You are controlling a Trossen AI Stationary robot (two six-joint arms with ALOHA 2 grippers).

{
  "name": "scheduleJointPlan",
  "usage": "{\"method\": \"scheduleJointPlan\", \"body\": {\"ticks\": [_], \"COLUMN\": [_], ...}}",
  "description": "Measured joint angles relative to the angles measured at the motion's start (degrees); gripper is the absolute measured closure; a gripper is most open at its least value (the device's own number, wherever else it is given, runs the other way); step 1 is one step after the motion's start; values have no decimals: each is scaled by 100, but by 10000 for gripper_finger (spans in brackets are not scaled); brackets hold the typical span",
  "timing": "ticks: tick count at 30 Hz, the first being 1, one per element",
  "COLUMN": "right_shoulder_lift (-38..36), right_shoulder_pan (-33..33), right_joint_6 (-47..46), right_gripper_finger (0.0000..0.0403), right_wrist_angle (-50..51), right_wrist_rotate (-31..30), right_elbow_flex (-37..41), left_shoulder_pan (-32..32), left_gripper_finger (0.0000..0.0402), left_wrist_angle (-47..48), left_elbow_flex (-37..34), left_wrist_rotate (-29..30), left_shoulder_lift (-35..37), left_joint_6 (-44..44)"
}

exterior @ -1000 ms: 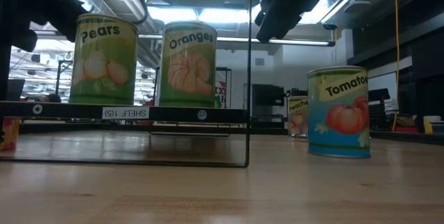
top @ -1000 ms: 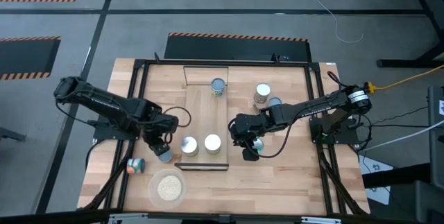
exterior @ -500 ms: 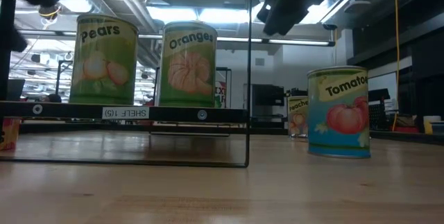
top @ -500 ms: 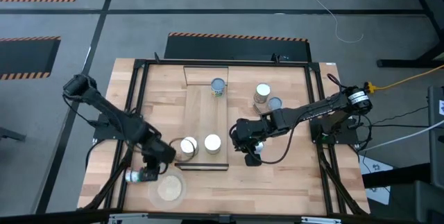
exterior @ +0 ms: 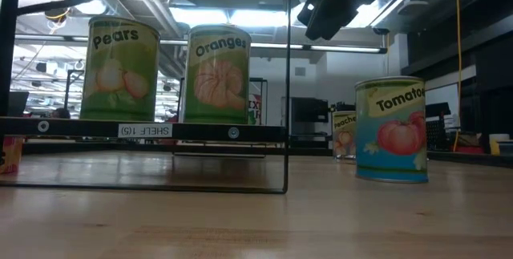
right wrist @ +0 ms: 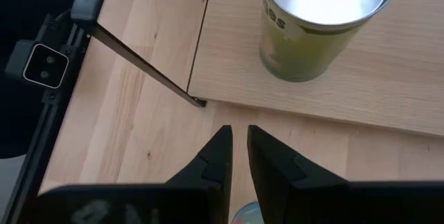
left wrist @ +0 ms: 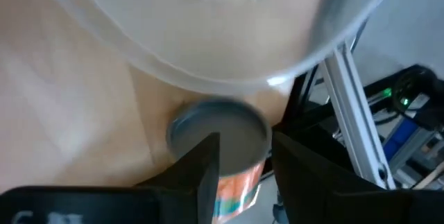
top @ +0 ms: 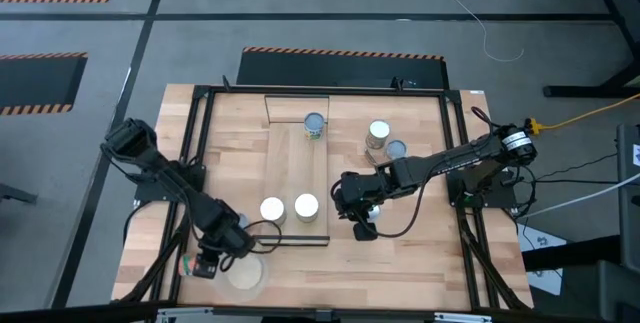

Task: Pick and place cans onto a shelf
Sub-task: Put the small canned oranges on the shelf

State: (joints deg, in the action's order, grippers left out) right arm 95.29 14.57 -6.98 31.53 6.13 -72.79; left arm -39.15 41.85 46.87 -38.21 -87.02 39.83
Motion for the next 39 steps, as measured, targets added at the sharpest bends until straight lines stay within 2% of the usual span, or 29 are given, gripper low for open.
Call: {"method": "scheduleJointPlan", "body": {"ticks": [9, 19, 31, 39], "right_shoulder_lift": [0, 0, 0, 0], "right_shoulder_pan": [0, 0, 0, 0], "right_joint_6": [1, 0, 2, 2], "right_gripper_finger": [351, 351, 351, 351], "right_wrist_angle": [0, 1, 2, 2], "right_wrist_rotate": [0, 0, 0, 0], "right_elbow_flex": [0, 0, 0, 0], "left_shoulder_pan": [-508, -932, -1179, -1187], "left_gripper_finger": [278, 278, 278, 278], "left_wrist_angle": [9, 11, -16, -304], "left_elbow_flex": [0, 0, 2, 4], "left_wrist_rotate": [-55, -646, -633, -298], "left_shoulder_lift": [0, 0, 0, 0], "left_joint_6": [9, 9, 401, 1118]}}
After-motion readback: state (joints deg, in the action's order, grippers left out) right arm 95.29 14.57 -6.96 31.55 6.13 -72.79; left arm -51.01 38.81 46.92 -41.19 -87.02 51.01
